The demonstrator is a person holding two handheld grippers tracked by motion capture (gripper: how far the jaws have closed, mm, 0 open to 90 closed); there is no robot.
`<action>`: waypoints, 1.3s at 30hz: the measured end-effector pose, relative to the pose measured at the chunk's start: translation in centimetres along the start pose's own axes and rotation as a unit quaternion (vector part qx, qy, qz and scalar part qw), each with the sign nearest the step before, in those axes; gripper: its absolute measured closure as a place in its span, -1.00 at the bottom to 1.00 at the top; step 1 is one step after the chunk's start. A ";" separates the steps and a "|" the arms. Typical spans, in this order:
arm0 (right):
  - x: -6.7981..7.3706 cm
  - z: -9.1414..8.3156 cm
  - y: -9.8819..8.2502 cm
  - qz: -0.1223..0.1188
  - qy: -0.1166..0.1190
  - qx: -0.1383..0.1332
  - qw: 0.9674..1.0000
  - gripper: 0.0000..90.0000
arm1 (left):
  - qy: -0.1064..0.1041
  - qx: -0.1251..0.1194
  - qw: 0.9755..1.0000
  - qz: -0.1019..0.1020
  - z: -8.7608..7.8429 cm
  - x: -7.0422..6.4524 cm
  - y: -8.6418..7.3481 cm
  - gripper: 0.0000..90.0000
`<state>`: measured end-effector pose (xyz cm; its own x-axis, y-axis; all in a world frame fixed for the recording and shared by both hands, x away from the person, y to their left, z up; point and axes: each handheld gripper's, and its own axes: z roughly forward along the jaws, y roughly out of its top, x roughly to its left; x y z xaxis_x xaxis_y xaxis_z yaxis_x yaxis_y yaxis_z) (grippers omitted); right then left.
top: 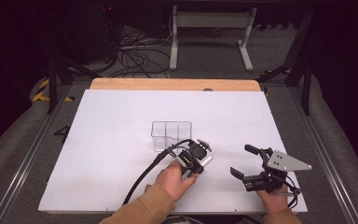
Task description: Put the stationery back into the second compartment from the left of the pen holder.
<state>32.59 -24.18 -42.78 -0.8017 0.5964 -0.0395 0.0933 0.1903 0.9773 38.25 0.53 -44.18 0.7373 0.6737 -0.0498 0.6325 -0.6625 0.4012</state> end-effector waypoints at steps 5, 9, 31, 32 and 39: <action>0.0 0.0 0.0 -0.001 0.000 0.001 1.000 -0.87 | -0.002 -0.005 1.000 0.001 -0.2 -0.1 0.0 0.75; 0.0 0.0 0.0 -0.002 0.000 0.001 1.000 -0.87 | -0.008 -0.014 1.000 0.000 -0.6 0.1 -0.1 0.75; 0.0 0.0 -0.1 -0.002 -0.002 -0.001 1.000 -0.87 | -0.045 -0.167 0.985 0.008 -6.0 1.0 -1.5 0.75; 0.0 0.0 -0.1 -0.003 -0.002 -0.001 1.000 -0.87 | -0.047 -0.176 0.983 0.006 -6.3 1.1 -1.6 0.75; 0.0 0.0 -0.1 -0.003 -0.001 -0.001 1.000 -0.87 | -0.050 -0.229 0.972 0.006 -7.9 1.6 -2.3 0.75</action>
<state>32.59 -24.19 -42.88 -0.8015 0.5962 -0.0456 0.0870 0.1917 0.9776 36.11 5.76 -37.96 0.7773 0.6171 -0.1223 0.4694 -0.4395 0.7658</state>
